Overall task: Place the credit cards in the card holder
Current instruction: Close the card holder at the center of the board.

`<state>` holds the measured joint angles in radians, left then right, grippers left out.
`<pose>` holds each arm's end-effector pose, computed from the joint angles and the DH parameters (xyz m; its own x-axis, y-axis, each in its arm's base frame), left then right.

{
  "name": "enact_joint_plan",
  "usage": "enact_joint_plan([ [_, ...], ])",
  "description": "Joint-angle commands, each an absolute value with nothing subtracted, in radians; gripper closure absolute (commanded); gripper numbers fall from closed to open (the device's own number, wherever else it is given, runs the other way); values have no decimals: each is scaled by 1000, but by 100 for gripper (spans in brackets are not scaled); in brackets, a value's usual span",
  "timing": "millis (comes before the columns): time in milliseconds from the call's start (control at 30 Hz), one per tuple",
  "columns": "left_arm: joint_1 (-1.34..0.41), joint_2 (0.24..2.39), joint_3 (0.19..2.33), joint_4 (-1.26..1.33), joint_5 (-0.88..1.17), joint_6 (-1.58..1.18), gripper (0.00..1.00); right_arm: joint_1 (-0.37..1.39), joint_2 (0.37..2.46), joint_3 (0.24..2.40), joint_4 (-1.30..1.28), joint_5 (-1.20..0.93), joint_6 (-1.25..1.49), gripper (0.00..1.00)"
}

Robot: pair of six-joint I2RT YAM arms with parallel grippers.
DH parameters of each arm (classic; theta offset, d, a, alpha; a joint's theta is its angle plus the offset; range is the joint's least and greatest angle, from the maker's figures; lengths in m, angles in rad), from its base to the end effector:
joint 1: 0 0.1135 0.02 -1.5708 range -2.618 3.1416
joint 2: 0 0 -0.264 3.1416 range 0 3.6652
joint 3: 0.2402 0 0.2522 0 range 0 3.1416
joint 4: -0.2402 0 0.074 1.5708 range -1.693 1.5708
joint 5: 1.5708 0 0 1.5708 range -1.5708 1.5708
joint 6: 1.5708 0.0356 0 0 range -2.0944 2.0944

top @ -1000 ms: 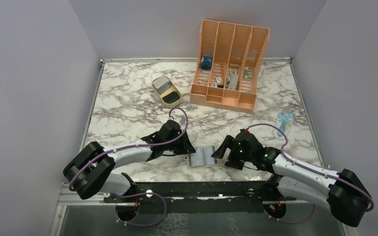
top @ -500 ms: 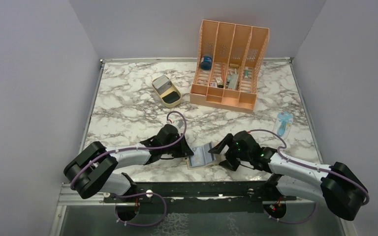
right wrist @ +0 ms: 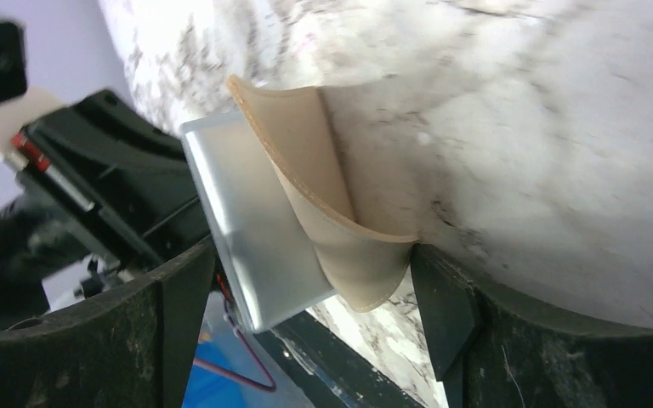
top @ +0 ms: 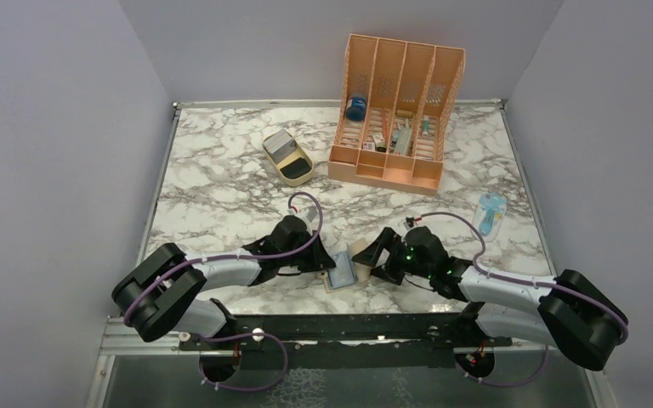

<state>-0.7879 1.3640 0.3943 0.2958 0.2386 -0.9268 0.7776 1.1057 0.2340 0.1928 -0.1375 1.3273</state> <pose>0.1624 -0.1751 0.1360 -0.9193 -0.1778 -0.3512 0.1398 0.6866 -0.7134 0.1321 0.1369 0.1320 -0.8561 0.5062 -0.1041 0.2484 0.5797 0.7761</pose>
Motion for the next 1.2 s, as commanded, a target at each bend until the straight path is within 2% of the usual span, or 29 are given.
enact_joint_plan([
  [0, -795, 1388, 362, 226, 192, -905, 85, 784, 1129, 237, 439, -287, 1099, 13],
  [200, -795, 1378, 360, 221, 190, -908, 85, 784, 1193, 250, 577, -472, 988, 14],
  [467, -795, 1315, 408, 125, 170, -892, 81, 783, 1342, 294, 636, -587, 955, 18],
  [700, -793, 1178, 457, -28, 109, -888, 73, 784, 1354, 314, 604, -593, 954, 22],
  [867, -793, 1136, 431, -50, 100, -902, 73, 784, 1328, 345, 534, -577, 934, 32],
  [1067, -791, 1131, 416, -76, 95, -897, 73, 784, 1320, 385, 463, -550, 911, 28],
  [1167, -791, 1133, 417, -89, 91, -891, 73, 784, 1342, 403, 433, -528, 898, 43],
])
